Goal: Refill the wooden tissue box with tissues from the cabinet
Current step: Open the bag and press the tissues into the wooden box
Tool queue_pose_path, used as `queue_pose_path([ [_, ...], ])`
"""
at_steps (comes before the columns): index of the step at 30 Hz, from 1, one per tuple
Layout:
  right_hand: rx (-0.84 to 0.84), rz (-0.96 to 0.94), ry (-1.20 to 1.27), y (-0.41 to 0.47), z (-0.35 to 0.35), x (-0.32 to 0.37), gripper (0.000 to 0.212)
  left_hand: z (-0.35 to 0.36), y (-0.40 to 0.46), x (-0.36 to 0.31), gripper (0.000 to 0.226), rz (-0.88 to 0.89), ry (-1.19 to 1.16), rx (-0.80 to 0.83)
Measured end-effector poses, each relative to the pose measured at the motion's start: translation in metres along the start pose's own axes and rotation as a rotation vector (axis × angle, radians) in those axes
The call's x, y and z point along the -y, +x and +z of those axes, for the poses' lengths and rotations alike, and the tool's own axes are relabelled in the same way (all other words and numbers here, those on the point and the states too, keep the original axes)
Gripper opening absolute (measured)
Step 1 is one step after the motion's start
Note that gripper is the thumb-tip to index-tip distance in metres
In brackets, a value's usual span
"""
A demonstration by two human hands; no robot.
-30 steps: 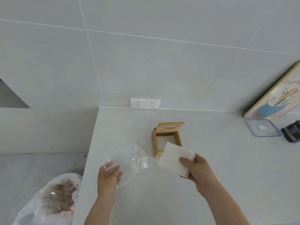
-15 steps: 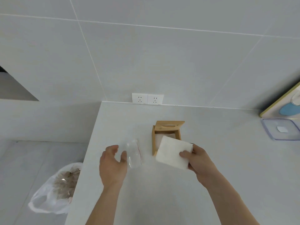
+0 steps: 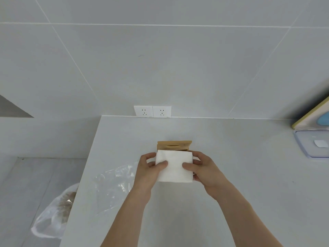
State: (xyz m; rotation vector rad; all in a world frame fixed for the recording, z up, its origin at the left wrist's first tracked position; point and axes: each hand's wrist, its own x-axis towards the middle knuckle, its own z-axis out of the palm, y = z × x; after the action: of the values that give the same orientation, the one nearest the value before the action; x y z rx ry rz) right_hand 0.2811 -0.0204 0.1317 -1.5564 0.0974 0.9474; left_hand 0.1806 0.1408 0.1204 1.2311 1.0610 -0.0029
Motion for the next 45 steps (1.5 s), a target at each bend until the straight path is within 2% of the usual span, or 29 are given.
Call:
queue_pose_path([
  [2,-0.106,0.001,-0.051,0.005,0.001,-0.003,0.042,0.003,0.005,0.004,0.041,0.042,0.045,-0.052],
  [6,-0.209,-0.020,-0.136,0.013,0.006,-0.011,0.045,0.010,0.015,0.012,0.030,0.172,0.378,-0.189],
  [13,-0.518,-0.166,-0.453,0.027,0.017,-0.021,0.017,0.020,0.019,0.015,0.013,0.458,0.716,-0.303],
  [18,-0.625,-0.258,-0.576,0.033,0.023,-0.027,0.013,0.024,0.019,0.018,0.024,0.544,0.849,-0.326],
  [24,-0.647,-0.449,-0.876,0.034,0.029,-0.035,0.018,0.025,0.021,0.025,0.037,0.601,1.092,-0.336],
  [28,-0.607,-0.539,-1.089,0.032,0.030,-0.040,0.024,0.029,0.021,0.031,0.041,0.638,1.173,-0.351],
  [33,-0.561,-0.497,-1.285,0.035,0.032,-0.034,0.035,0.031,0.024,0.040,0.038,0.622,1.141,-0.400],
  [40,-0.523,-0.386,-1.369,0.041,0.039,-0.035,0.030,0.027,0.033,0.041,0.029,0.523,1.144,-0.363],
  [45,-0.468,-0.372,-1.421,0.044,0.041,-0.033,0.035,0.027,0.039,0.042,0.037,0.481,1.198,-0.317],
])
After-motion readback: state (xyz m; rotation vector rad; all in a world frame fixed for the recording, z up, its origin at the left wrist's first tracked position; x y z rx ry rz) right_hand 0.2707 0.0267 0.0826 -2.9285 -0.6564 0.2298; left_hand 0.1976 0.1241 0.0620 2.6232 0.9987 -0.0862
